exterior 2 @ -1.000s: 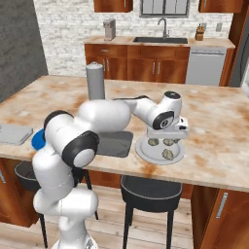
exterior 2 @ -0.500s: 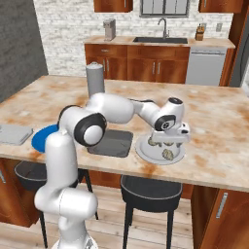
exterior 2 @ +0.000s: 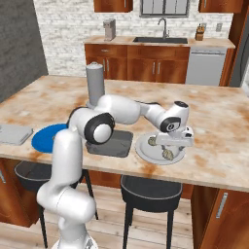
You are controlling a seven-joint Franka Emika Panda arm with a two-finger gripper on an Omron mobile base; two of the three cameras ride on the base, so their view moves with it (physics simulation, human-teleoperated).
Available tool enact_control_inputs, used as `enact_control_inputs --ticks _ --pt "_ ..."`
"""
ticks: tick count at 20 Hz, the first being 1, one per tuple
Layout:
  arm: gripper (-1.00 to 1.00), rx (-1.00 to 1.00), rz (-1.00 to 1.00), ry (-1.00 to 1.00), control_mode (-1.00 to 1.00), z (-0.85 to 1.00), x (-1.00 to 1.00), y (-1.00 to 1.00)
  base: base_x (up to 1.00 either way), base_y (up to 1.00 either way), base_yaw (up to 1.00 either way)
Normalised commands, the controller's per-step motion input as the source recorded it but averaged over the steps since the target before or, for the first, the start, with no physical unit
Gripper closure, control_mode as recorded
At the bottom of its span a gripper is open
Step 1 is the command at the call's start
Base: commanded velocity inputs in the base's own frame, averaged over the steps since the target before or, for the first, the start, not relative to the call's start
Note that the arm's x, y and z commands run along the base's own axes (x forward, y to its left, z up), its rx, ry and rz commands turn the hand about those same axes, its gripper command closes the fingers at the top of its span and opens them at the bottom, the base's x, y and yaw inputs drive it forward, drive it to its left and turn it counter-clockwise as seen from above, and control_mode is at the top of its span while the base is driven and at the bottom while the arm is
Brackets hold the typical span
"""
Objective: Place two dumplings into each of the tupperware containers and then place the containers in the fridge.
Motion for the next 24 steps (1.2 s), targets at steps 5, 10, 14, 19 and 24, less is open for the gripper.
enact_control_inputs --ticks 5,10,14,19,24 --pt "-1.0 0.0 0.0 0.04 -1.0 -0.07 -0.08 0.21 0.0 0.0 0.0" --pt "-1.0 0.0 0.0 0.05 -1.0 -0.09 -0.09 0.12 0.0 0.0 0.0" --pt "-1.0 0.0 0.0 0.03 -1.0 -0.13 0.0 0.0 0.0 0.0 0.0" --pt "-1.0 0.0 0.0 0.0 -1.0 -0.16 0.0 0.0 0.0 0.0 0.0" --pt "-1.0 0.0 0.0 0.02 -1.0 -0.15 0.02 0.0 0.0 0.0 0.0"
